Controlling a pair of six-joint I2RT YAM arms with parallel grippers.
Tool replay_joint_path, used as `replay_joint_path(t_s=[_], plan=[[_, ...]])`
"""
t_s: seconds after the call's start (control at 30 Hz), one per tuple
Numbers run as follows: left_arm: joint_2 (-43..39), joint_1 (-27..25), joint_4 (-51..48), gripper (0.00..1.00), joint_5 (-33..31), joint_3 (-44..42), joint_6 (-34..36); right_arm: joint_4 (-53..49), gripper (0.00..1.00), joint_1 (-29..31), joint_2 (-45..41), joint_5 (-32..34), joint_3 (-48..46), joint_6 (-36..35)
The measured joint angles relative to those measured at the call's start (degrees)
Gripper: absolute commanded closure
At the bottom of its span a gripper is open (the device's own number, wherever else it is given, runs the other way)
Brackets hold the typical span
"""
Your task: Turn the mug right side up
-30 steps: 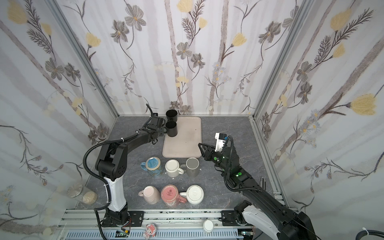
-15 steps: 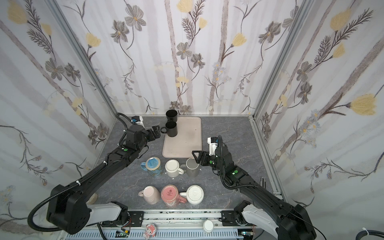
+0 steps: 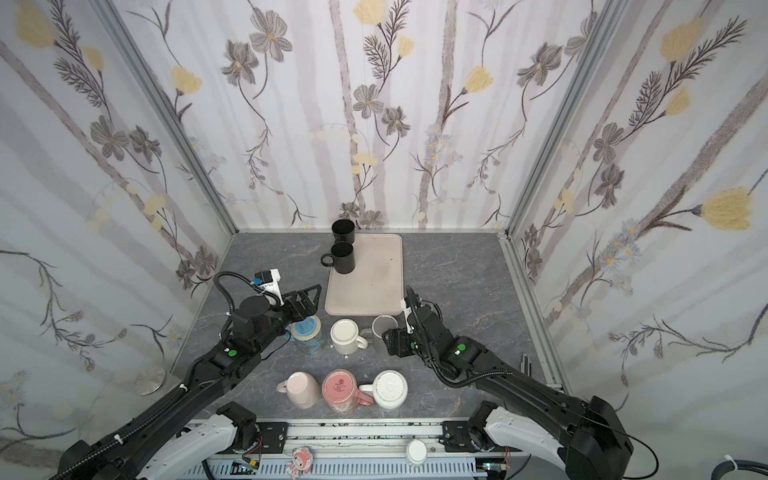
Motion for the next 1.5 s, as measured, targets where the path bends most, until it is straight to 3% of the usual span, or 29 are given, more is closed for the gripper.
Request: replay_joint_path(t_s=[0.13, 0.17, 0.2, 0.63, 0.97, 1.23, 1.5], plan=[[-0.55, -0.04, 1.09, 0.00, 0.28, -1.38, -0.87, -3.58, 0.16, 3.69, 0.26, 2.14, 0.13, -0.13], [-0.55, -0.07, 1.20, 0.00, 0.55, -1.68, -1.11, -4.52, 0.11, 4.39, 0.33, 3.23, 0.33, -0.11], [-0.55, -0.11, 1.22, 0.00, 0.55, -1.92, -1.25, -5.14, 0.00, 4.94, 0.37, 4.26, 0.61, -0.04], [-1.84, -0.11, 1.44, 0.00, 0.55, -3.65, -2.69, -4.28, 0.00, 6.12, 11.43, 14.58, 10.67, 2.32], [-4.44, -0.11, 1.18, 0.00, 0.35, -4.96, -3.15, -3.67, 0.04, 5.79, 20.39, 17.31, 14.40, 5.09], [-3.76, -0.11, 1.11, 0.00, 1.49, -4.94, -3.10, -4.22, 0.05, 3.08, 19.12, 18.36, 12.61, 4.59], [2.86, -2.62, -0.63, 0.01, 3.61, 0.31, -0.87, -5.81, 0.03, 0.13, 14.40, 18.82, 9.18, 3.26]])
